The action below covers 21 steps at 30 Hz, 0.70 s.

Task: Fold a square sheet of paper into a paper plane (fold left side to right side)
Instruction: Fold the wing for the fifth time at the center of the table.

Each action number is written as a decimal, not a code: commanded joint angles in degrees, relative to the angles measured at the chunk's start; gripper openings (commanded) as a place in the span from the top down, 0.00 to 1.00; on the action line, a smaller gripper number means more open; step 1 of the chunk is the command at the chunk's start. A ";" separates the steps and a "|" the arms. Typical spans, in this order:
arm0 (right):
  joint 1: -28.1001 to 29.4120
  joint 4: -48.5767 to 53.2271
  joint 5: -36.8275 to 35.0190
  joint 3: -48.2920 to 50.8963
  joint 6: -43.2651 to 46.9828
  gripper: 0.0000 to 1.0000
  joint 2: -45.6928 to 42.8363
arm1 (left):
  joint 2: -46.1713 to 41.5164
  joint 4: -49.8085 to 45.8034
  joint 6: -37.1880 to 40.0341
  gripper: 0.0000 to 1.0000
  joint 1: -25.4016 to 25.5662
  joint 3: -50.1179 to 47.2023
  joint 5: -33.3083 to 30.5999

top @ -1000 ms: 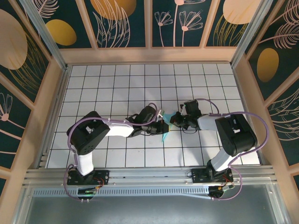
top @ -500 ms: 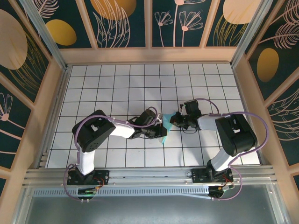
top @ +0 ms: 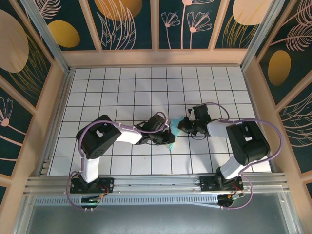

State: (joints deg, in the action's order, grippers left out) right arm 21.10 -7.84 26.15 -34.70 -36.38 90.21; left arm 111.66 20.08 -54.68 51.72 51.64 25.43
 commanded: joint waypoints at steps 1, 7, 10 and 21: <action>-0.14 1.35 -1.80 1.53 0.32 1.00 -5.54 | 2.33 -10.36 3.45 0.95 1.40 0.29 -6.60; 0.46 -1.04 -1.28 6.10 -0.90 1.00 -10.67 | 2.68 -12.20 4.24 0.96 1.76 0.10 -8.42; 1.45 -1.67 -1.36 7.03 -1.28 1.00 -11.03 | 2.72 -12.43 4.48 0.97 1.74 0.13 -8.68; 3.87 -4.99 -1.87 5.74 -0.97 1.00 -5.71 | 3.13 -14.28 5.18 0.98 1.90 1.30 -9.85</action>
State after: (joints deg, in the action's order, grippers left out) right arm 24.27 -11.07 25.43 -27.70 -37.45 82.87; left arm 111.15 14.39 -51.00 53.43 54.11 20.08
